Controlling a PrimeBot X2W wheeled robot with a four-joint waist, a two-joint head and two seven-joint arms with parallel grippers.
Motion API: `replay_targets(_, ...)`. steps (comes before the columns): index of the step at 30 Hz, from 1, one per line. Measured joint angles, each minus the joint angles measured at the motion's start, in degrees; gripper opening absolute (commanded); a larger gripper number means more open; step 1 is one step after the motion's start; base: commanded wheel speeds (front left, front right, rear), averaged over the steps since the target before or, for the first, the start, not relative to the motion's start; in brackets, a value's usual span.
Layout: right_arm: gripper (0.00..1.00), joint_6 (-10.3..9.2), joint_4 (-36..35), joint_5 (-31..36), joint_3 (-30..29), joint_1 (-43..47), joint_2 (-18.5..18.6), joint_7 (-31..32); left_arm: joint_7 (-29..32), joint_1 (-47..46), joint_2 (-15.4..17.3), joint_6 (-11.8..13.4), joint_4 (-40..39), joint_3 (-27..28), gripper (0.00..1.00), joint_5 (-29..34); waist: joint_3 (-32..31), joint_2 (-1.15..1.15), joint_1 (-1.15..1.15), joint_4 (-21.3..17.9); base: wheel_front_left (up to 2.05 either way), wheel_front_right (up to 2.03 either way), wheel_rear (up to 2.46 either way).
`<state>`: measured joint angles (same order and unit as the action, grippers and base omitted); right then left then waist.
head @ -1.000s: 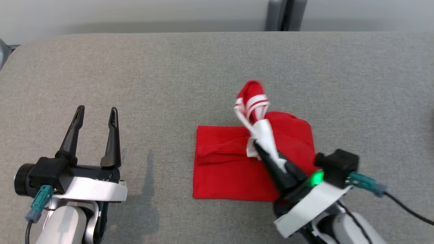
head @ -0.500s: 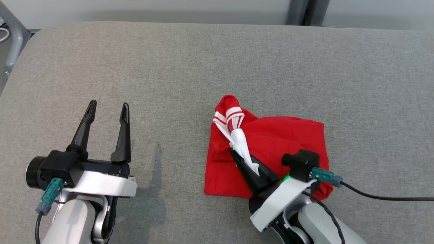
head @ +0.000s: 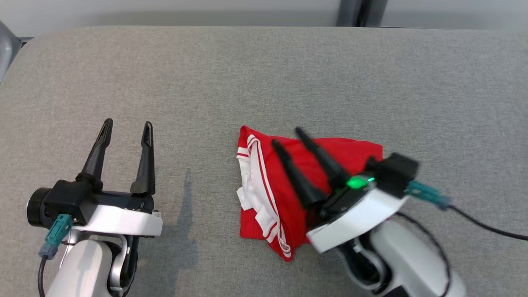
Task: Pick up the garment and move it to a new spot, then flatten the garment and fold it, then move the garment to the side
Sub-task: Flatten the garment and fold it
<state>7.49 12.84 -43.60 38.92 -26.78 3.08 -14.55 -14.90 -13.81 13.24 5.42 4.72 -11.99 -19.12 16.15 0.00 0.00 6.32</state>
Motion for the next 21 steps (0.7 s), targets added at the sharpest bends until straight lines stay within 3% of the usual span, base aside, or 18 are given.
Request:
replay_targets(12,1.0,0.0,-11.5,10.7,-27.0,9.8,7.2,1.9,0.0,1.8,0.3,0.7,-1.2,2.4,1.0,0.4,-1.6,0.0,0.0,-2.6,0.0,0.0,0.0)
replay_targets(21,1.0,-0.01,-14.7,17.7,-40.0,18.7,9.4,7.6,0.0,3.1,0.4,0.7,-2.1,2.2,1.0,1.0,-2.9,0.0,0.0,-3.2,0.0,0.0,0.0)
